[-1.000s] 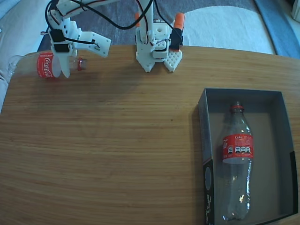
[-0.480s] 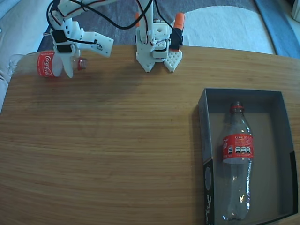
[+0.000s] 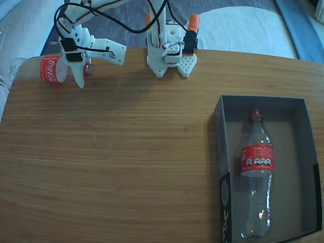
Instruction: Grasp the bottles and put them in the box.
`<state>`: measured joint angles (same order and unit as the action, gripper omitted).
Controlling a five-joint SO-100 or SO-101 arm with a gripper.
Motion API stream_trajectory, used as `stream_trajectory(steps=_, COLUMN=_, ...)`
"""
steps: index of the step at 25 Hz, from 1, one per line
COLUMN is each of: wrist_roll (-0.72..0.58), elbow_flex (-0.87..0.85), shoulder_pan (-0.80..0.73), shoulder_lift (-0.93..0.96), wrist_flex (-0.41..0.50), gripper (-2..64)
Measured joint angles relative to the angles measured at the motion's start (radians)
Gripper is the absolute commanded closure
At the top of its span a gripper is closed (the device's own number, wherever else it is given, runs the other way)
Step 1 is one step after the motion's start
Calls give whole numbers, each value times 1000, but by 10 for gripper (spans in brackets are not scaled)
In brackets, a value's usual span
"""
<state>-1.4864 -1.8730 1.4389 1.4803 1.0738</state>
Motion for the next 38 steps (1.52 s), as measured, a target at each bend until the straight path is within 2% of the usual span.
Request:
stream_trajectory(steps=20, wrist_roll=0, elbow_flex=0, shoulder_pan=21, shoulder_lift=-55, wrist_flex=-34, gripper=247)
stream_trajectory(steps=25, wrist_roll=0, elbow_flex=0, shoulder_pan=15, shoulder_lift=-55, wrist_flex=-34, gripper=344)
stream_trajectory(steps=30, wrist_roll=0, elbow_flex=0, shoulder_pan=15, shoulder_lift=-55, wrist_flex=-34, gripper=400)
stream_trajectory(steps=35, wrist_roll=0, elbow_flex=0, shoulder_pan=15, shoulder_lift=-57, wrist_flex=-34, gripper=513)
stream_trajectory(steps=38, wrist_roll=0, elbow_flex=0, shoulder_pan=15, shoulder_lift=-57, wrist_flex=-34, gripper=551)
